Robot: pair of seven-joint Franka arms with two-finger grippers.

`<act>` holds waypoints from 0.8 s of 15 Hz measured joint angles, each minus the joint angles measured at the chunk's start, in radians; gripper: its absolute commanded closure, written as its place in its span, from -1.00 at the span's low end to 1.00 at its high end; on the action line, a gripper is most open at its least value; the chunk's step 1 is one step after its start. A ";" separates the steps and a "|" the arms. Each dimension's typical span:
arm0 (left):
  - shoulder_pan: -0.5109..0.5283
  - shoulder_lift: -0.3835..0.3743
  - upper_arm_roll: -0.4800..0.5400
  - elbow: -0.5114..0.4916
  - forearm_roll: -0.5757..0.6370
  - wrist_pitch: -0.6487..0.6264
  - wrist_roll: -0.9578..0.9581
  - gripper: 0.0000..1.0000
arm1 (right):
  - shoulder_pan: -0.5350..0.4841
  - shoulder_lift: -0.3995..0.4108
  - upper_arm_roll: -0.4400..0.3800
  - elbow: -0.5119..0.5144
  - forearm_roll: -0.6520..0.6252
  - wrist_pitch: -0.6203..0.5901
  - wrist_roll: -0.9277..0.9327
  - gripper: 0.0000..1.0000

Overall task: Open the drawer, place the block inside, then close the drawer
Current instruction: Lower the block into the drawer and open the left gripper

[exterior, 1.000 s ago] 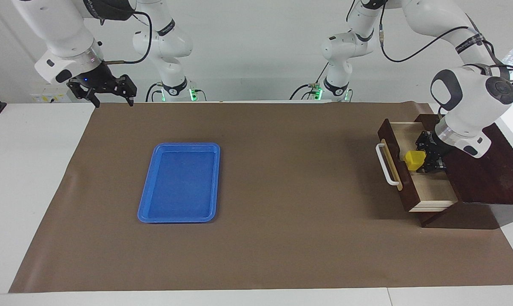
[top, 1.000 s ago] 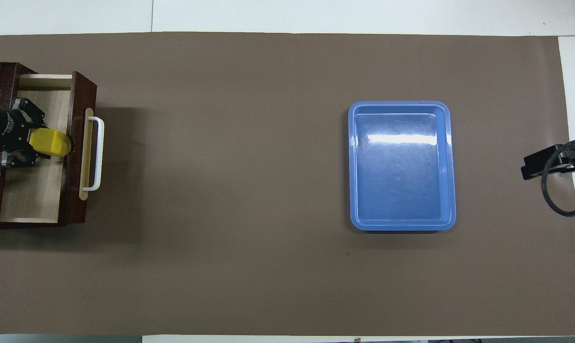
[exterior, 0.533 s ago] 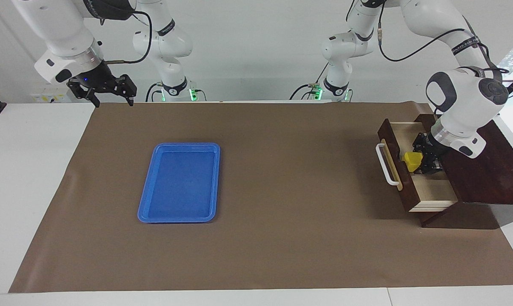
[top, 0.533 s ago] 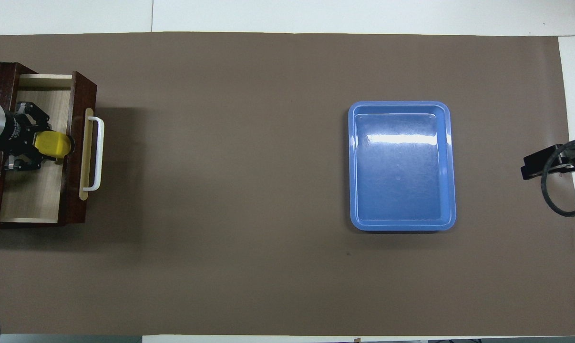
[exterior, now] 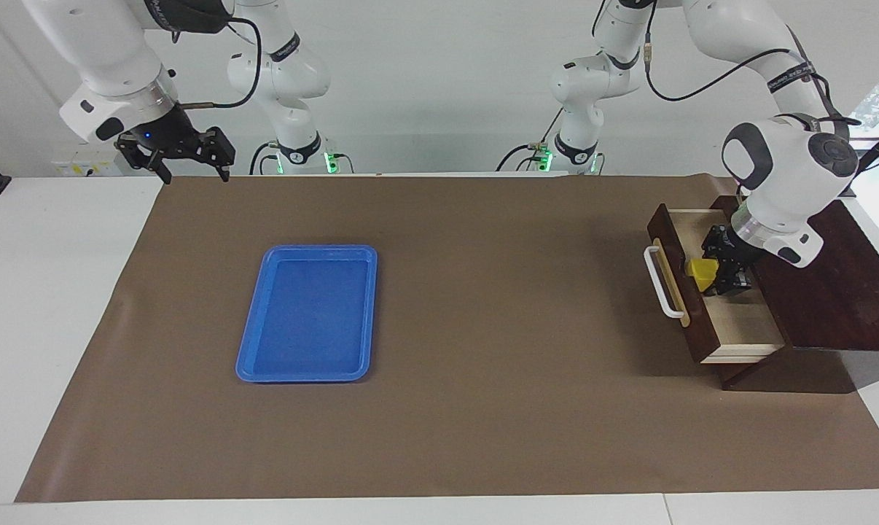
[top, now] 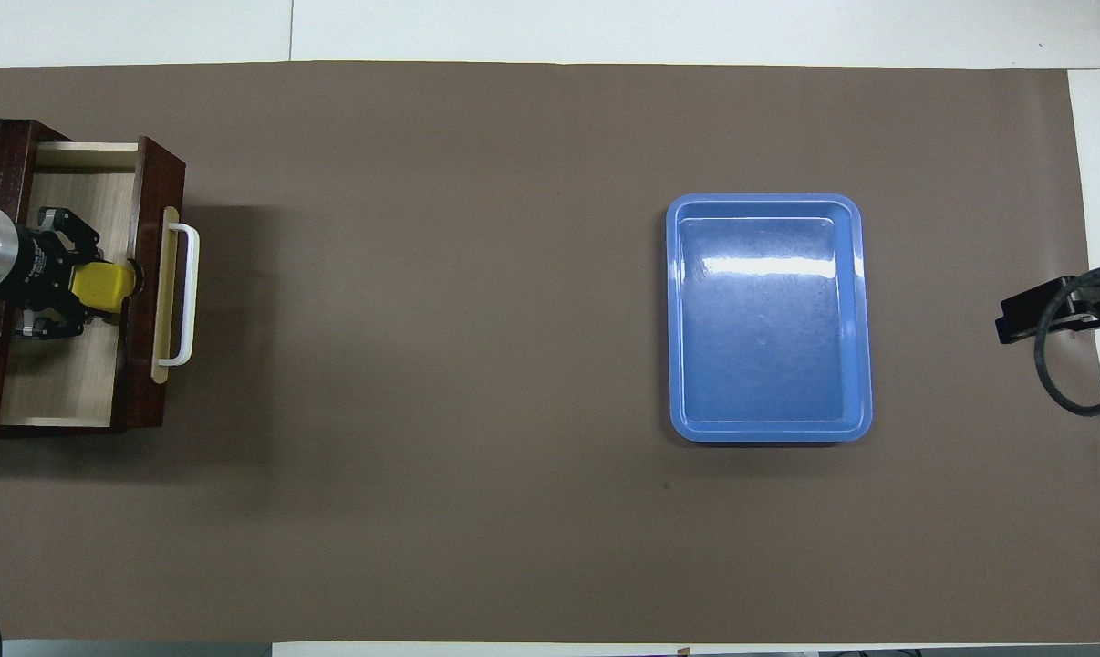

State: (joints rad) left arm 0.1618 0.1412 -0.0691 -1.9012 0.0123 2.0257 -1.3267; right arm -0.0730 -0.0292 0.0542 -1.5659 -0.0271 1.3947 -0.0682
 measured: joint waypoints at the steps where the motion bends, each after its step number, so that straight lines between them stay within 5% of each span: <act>1: 0.000 -0.002 0.000 -0.004 0.000 0.001 0.000 0.48 | 0.000 0.000 0.000 0.001 0.000 0.000 0.000 -1.00; 4: 0.004 -0.005 0.003 -0.012 0.000 0.009 0.000 0.00 | 0.000 0.000 0.000 0.002 0.000 0.000 0.000 -1.00; 7: 0.006 -0.009 0.004 -0.023 0.000 0.021 0.001 -0.91 | 0.000 0.000 0.000 0.002 0.000 0.000 0.000 -1.00; 12: 0.007 -0.014 0.004 -0.031 0.000 0.025 0.002 -1.00 | 0.000 0.000 0.000 0.002 0.000 0.000 0.000 -1.00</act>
State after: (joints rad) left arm 0.1686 0.1268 -0.0648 -1.9324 0.0118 2.0502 -1.3246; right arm -0.0734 -0.0292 0.0546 -1.5636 -0.0271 1.3947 -0.0682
